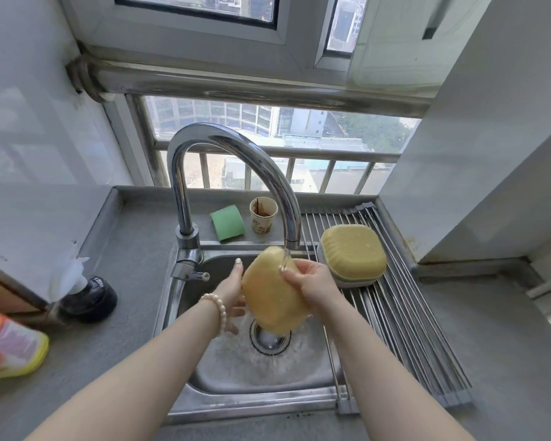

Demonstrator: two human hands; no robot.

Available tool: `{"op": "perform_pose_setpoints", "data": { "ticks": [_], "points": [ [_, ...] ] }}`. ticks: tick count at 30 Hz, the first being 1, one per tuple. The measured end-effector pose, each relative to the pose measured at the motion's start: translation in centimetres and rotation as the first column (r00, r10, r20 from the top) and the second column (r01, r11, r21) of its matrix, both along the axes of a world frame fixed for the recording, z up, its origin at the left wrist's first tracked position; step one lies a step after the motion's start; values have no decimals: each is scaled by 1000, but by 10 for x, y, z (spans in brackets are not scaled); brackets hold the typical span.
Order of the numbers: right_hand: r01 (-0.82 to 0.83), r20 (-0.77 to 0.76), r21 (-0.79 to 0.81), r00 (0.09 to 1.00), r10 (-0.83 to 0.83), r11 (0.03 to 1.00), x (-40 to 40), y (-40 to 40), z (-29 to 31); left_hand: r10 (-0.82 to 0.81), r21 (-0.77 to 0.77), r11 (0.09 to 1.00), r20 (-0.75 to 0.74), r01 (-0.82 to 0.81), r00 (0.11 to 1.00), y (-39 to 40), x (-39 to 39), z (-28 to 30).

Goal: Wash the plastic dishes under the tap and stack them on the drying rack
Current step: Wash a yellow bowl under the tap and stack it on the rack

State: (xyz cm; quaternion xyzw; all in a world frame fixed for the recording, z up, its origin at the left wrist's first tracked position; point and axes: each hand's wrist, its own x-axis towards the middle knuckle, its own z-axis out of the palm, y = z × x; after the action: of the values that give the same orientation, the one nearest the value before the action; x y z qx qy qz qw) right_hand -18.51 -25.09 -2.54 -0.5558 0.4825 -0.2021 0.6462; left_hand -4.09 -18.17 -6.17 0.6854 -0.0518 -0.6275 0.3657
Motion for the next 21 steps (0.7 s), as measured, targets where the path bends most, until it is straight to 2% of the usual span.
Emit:
{"op": "perform_pose_setpoints", "data": {
  "ticks": [1,3,5,6,8,9,10,12,13,14,16,18,19,21],
  "points": [
    [-129,-97,-110,988,118,986,0,4,3,32,25,999,-119,-30,992,2,4,1],
    [-360,-277,-259,917,289,896,-1,15,5,90,33,996,-311,-84,946,3,12,5],
    [-532,-434,-384,825,362,754,-2,27,6,85,17,996,-442,-87,893,4,17,14],
    [-629,-547,-439,753,365,641,-4,32,7,76,-2,996,-489,-89,869,4,18,20],
    [-798,-744,-481,590,312,363,-8,40,8,82,-17,994,-510,-106,856,6,17,23],
    [-837,-785,-483,544,296,259,-11,43,8,110,-19,991,-476,-135,873,5,17,17],
    [-859,-805,-476,512,300,188,-13,44,10,134,-35,985,-455,-168,880,5,15,12],
    [-901,-845,-416,433,313,123,-18,43,13,170,-106,964,-459,-243,872,4,7,2],
    [-918,-863,-368,397,312,151,-19,42,14,181,-141,952,-453,-270,873,3,3,-3],
    [-921,-880,-316,373,292,227,-21,41,14,187,-179,940,-443,-291,877,2,-2,-4],
    [-885,-929,-223,319,185,408,-21,38,10,229,-223,923,-336,-313,914,0,-16,-1],
    [-823,-960,-159,259,111,546,-12,35,4,293,-256,900,-241,-352,925,-3,-27,2],
    [-789,-960,-157,262,95,594,-6,33,1,286,-267,901,-231,-343,930,-5,-29,0],
    [-717,-945,-189,319,75,672,7,29,0,275,-280,889,-309,-363,911,-8,-37,3]
  ]
}}
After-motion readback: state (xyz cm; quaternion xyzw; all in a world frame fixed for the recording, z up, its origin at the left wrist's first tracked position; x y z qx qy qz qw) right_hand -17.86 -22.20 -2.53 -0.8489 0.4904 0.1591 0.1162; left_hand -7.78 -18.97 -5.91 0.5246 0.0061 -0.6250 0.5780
